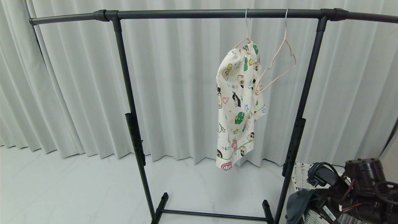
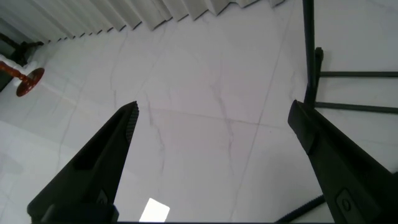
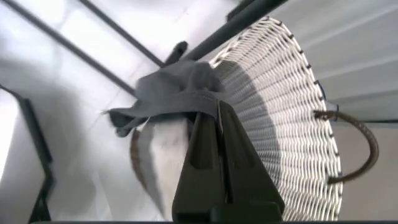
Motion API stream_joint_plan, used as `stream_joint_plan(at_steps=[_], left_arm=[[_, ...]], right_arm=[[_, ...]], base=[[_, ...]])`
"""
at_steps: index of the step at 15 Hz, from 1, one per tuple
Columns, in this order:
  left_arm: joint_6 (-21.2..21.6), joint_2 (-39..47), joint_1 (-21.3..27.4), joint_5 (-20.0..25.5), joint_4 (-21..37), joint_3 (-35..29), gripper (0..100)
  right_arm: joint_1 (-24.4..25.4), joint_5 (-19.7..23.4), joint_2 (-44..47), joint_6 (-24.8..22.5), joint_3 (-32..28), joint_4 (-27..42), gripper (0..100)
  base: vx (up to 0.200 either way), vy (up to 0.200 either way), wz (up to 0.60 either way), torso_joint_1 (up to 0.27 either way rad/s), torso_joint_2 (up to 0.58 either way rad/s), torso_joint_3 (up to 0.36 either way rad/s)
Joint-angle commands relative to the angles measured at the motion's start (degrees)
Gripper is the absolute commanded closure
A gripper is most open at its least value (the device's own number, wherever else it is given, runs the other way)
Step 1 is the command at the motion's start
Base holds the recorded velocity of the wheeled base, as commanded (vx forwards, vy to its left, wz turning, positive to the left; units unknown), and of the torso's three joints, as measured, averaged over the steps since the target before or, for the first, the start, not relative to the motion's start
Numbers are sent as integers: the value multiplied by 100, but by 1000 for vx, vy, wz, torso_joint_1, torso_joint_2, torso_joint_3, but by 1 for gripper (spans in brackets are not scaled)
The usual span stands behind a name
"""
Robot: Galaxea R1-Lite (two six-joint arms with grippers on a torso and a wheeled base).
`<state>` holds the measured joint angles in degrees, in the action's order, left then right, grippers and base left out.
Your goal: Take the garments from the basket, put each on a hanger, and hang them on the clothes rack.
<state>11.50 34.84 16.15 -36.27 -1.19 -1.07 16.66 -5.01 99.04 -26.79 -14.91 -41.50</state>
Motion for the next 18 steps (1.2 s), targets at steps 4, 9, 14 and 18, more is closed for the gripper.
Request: stream_joint_plan(at_steps=[4,9,14,18], left_arm=[[2,-109,11,14,-4,-7,0],[-16,-320,406,638,-4,2,0],[-25,40,424,3609,-30,-860,0],[-279,2176,758,5226,-39,-2819,0]], right_arm=[[865,-9,-376,737,-416,159,100],[2051,0,-526,1757,-2200,1891,100],[2561,0,-552,2249,-3624,3148,100],[2596,97,-561,2372,-3993,3174,100]], base=[[-150,0,0,1,3,1],[0,0,0,0,0,0],[0,0,0,0,0,0],[0,0,0,0,0,0]])
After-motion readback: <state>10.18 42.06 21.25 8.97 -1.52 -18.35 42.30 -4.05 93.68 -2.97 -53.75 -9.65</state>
